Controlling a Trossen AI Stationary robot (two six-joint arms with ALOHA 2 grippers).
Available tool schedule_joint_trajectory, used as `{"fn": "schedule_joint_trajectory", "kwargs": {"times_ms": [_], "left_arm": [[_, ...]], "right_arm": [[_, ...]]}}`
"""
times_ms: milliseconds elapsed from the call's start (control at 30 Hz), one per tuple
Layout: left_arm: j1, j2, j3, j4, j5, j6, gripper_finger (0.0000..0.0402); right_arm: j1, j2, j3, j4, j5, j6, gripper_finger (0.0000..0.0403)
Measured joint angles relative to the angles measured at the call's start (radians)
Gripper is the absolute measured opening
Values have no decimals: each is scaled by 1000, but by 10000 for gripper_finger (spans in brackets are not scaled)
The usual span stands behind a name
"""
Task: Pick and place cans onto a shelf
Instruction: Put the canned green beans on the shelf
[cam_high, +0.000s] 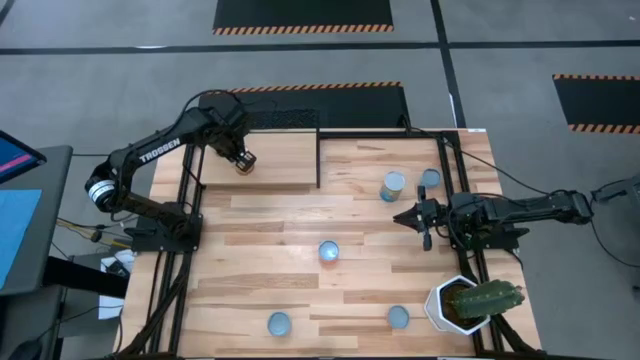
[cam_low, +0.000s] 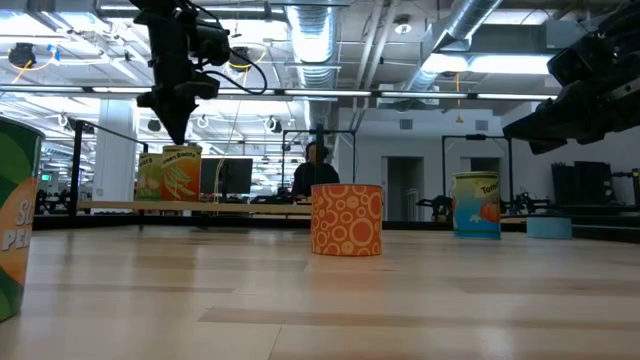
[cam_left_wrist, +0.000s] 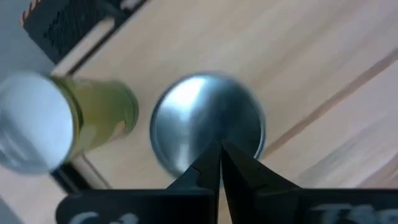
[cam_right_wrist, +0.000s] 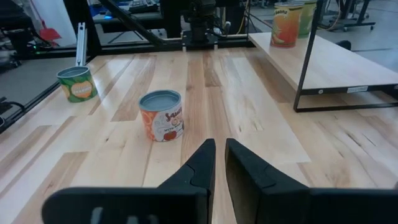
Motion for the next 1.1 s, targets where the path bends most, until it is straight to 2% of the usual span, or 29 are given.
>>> {"fn": "schedule_joint_trajectory", "kwargs": {"times_ms": [333,633,967,1100], "left_arm": [[0,0,0,-60,-65,-9,0],[-5,18,0,13,-19,-7,0],[-22,74,5,12,-61,12,0],[-21,68,4,-52,-75,10,0]], "right_arm": [[0,0,0,0,-2,2,60],[0,0,0,-1,-5,3,60],[0,0,0,-4,-26,11,60],[0,0,0,-4,-26,11,60]]}}
